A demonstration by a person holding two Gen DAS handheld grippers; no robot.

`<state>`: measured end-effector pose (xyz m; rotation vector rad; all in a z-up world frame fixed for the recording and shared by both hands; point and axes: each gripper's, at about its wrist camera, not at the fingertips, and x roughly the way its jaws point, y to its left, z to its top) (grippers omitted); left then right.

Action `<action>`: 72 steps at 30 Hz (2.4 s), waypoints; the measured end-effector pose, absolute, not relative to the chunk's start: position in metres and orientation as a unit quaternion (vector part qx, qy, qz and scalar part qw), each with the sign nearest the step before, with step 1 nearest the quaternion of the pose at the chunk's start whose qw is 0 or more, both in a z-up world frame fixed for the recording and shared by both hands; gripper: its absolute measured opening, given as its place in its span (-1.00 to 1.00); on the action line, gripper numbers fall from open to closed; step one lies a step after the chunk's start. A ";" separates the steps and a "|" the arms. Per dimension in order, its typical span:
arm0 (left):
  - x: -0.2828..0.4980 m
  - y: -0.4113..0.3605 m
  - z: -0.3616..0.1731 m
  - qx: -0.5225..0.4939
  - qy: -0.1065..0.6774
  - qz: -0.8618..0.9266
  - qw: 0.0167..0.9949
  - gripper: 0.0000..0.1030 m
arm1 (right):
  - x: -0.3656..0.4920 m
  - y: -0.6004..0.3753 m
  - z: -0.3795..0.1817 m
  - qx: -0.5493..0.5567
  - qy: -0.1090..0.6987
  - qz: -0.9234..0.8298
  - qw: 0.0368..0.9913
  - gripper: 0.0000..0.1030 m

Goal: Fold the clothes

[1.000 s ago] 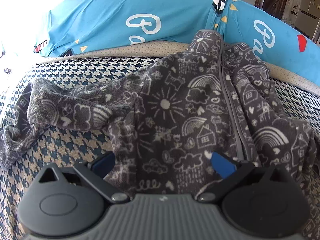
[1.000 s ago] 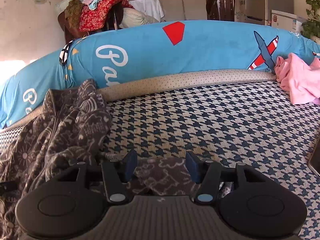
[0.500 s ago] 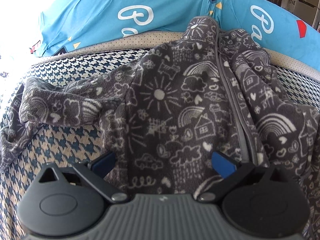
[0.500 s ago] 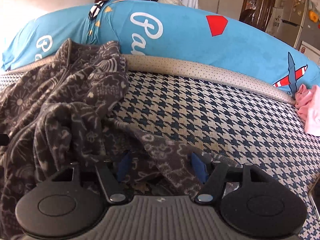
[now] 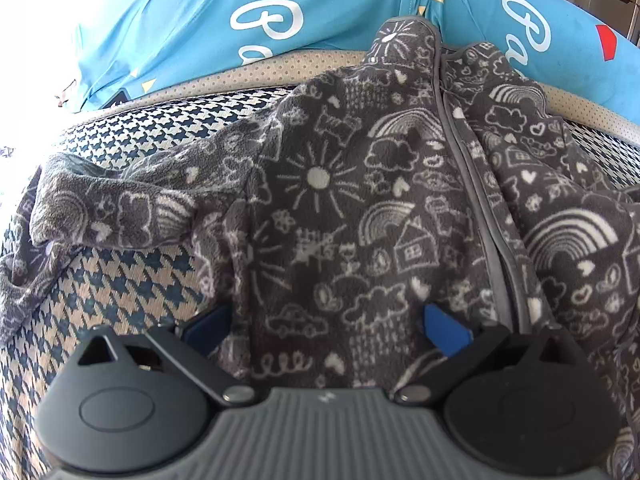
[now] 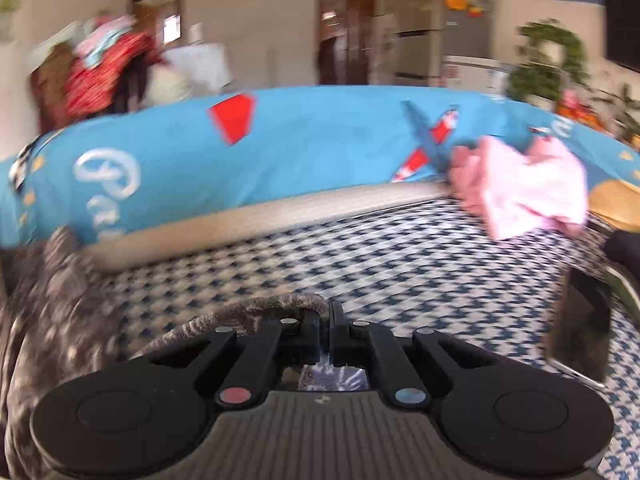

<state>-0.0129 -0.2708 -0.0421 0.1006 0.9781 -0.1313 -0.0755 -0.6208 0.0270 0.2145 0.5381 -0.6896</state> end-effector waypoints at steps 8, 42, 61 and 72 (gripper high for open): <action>-0.008 -0.269 -0.044 0.054 0.471 -0.066 0.878 1.00 | -0.086 -0.658 0.028 0.113 0.256 -0.442 0.852 -0.91; -0.006 -0.268 -0.045 0.055 0.472 -0.065 0.878 1.00 | -0.110 -0.660 0.030 0.139 0.315 -0.355 0.869 0.09; -0.009 -0.274 -0.048 0.069 0.472 -0.063 0.877 1.00 | -0.101 -0.577 -0.024 -0.030 0.436 -0.139 0.889 0.26; -0.008 -0.274 -0.049 0.072 0.473 -0.067 0.876 1.00 | -0.103 -0.605 -0.008 0.004 0.383 -0.217 0.898 -0.89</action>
